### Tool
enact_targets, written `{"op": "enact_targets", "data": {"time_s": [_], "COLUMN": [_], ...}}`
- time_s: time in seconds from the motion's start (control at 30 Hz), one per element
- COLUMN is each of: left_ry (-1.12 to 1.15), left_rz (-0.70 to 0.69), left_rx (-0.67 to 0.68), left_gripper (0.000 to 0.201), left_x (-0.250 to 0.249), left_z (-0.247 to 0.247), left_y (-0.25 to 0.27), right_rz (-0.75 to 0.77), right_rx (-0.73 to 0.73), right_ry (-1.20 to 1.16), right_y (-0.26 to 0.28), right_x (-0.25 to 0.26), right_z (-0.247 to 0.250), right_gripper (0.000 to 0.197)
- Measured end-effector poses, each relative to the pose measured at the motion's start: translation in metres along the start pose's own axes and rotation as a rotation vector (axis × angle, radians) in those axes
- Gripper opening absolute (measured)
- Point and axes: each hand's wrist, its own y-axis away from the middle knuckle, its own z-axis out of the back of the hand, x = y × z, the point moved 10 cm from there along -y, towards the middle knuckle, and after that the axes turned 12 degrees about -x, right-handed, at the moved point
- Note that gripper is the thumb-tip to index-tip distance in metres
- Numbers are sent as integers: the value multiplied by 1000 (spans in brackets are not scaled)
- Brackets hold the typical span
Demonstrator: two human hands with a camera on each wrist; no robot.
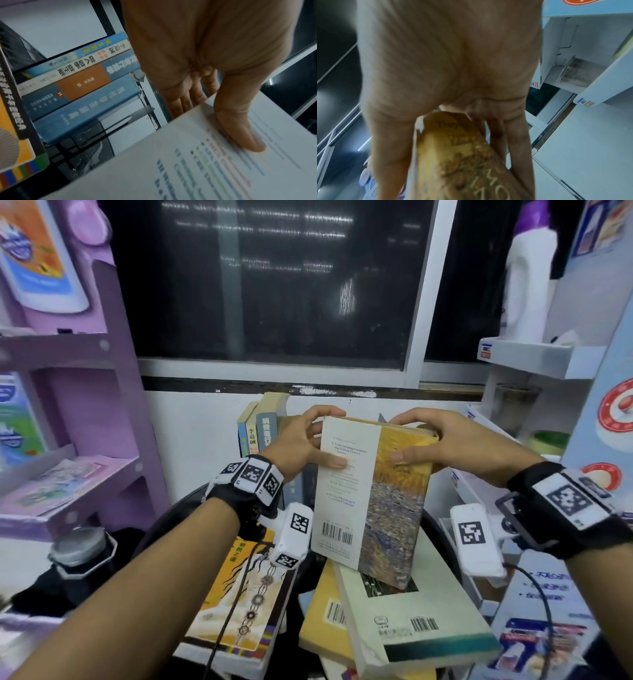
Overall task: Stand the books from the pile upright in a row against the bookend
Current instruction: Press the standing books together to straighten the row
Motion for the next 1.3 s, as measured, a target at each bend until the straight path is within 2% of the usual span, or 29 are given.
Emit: {"op": "enact_targets", "data": {"time_s": [0.07, 0.13, 0.3, 0.37, 0.47, 0.57, 0.67, 0.8, 0.93, 1.03, 1.2, 1.3], "left_ry": [0, -8, -117, -160, -236, -431, -587, -751, -918, -989, -1011, -1048], "left_rz": [-1, 2, -22, -37, -109, -189, -225, -249, -256, -244, -252, -256], "left_rx": [38, 44, -16, -93, -297, -499, -582, -588, -535, -523, -558, -590], "left_gripper": [68, 68, 67, 60, 46, 42, 42, 48, 56, 60, 55, 63], "left_x": [-2, -2, -4, -6, -13, -23, -28, -25, -13, -1, 10, 18], "left_z": [0, 2, 17, 30, 61, 92, 108, 109, 106, 109, 116, 120], "left_y": [0, -1, -3, -8, -15, -14, -17, -27, -42, -53, -63, -67], "right_rz": [11, 43, 88, 77, 86, 101, 106, 87, 81, 98, 64, 37], "right_rx": [59, 45, -189, -254, -336, -413, -516, -614, -673, -698, -715, -771], "right_ry": [26, 75, 90, 68, 78, 88, 80, 20, -23, -29, -107, -145], "right_y": [1, 1, -7, -10, -15, -22, -32, -43, -54, -61, -73, -78], "right_x": [5, 11, 12, 12, 16, 23, 27, 31, 42, 52, 55, 55], "right_z": [-7, -10, -4, -5, -6, -5, 2, 12, 22, 26, 35, 44], "right_gripper": [51, 55, 51, 50, 51, 55, 52, 58, 50, 49, 46, 50]}}
